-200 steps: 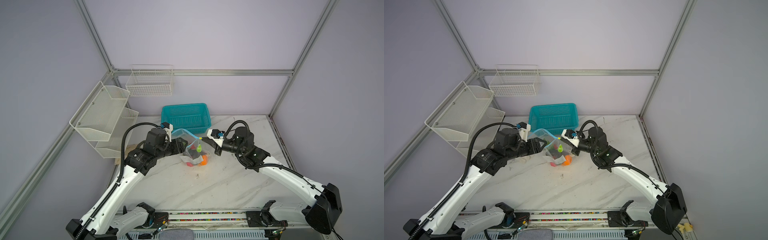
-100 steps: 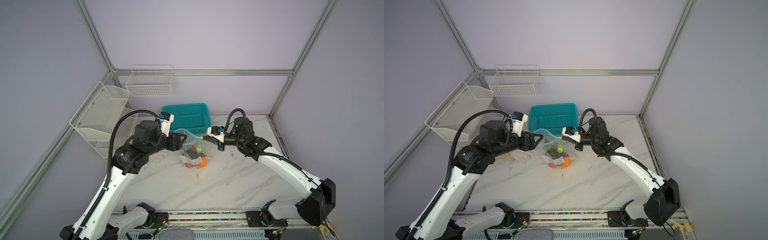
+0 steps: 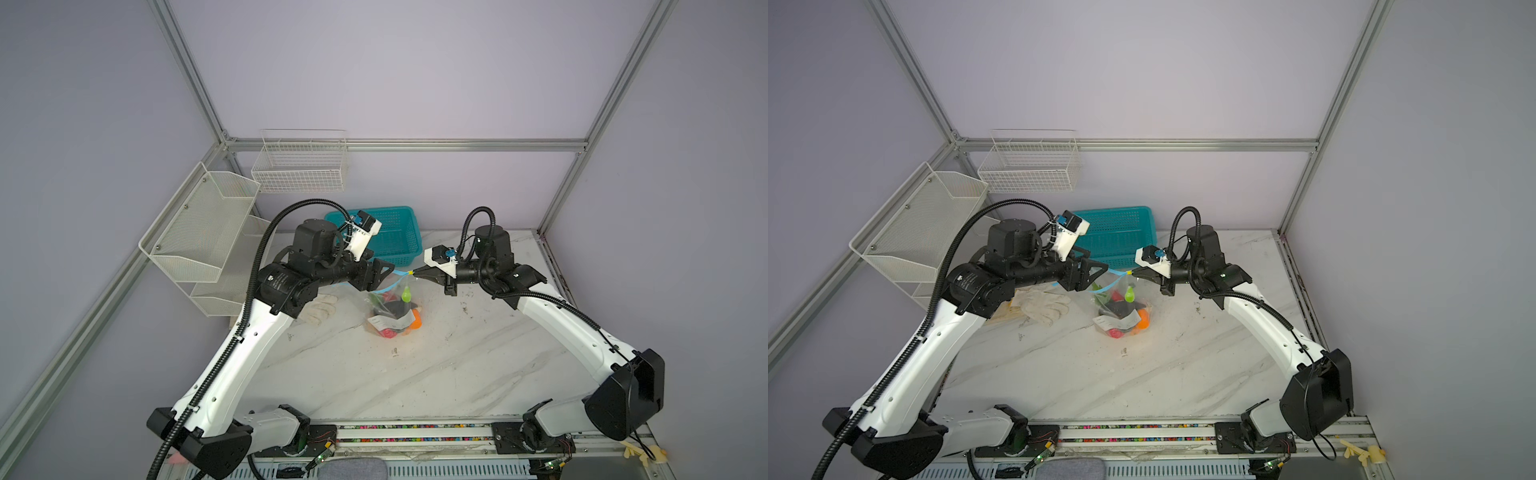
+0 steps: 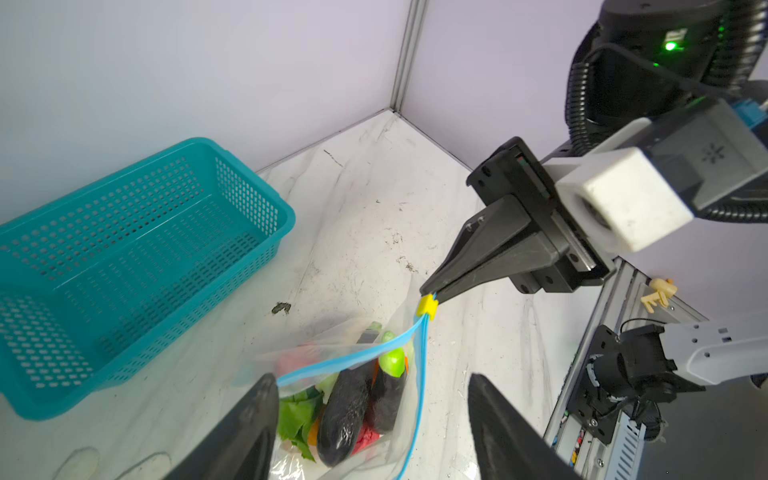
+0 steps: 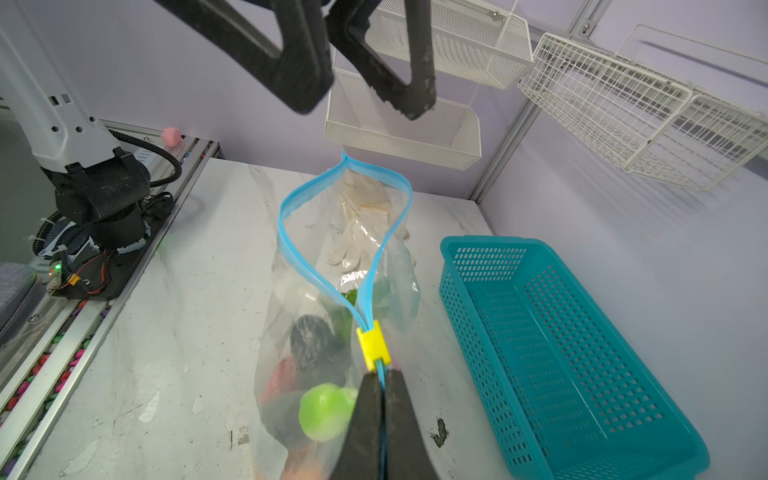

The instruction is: Place the food in the zip-top bag and seal the zipper

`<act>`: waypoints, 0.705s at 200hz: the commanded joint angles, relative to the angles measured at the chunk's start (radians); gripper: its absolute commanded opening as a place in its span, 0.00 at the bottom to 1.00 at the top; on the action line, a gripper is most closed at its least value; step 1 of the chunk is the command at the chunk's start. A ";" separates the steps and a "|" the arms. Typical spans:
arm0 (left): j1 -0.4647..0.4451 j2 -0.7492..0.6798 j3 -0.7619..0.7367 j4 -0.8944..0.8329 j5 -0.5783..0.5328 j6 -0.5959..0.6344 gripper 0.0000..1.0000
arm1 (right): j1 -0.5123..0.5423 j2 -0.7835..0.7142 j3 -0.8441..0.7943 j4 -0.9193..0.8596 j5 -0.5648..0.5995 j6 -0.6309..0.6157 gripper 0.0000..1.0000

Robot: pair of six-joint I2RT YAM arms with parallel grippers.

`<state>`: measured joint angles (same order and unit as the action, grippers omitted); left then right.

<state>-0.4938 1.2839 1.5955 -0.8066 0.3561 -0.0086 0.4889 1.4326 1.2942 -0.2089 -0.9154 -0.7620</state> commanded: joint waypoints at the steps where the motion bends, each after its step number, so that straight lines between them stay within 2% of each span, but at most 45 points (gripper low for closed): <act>1: -0.029 0.006 0.071 0.061 0.067 0.124 0.71 | -0.014 -0.003 0.014 -0.015 -0.074 -0.042 0.00; 81: -0.044 0.062 0.002 0.204 0.198 0.193 0.63 | -0.066 -0.004 0.010 -0.015 -0.159 -0.054 0.00; 110: -0.064 0.076 0.004 0.248 0.191 0.202 0.62 | -0.070 0.002 0.013 -0.015 -0.172 -0.057 0.00; 141: -0.099 0.106 0.006 0.253 0.136 0.224 0.63 | -0.080 -0.005 0.009 -0.014 -0.175 -0.059 0.00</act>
<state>-0.5690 1.3746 1.5951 -0.6048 0.5117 0.1612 0.4187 1.4330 1.2942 -0.2218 -1.0382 -0.7887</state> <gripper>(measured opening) 0.628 0.053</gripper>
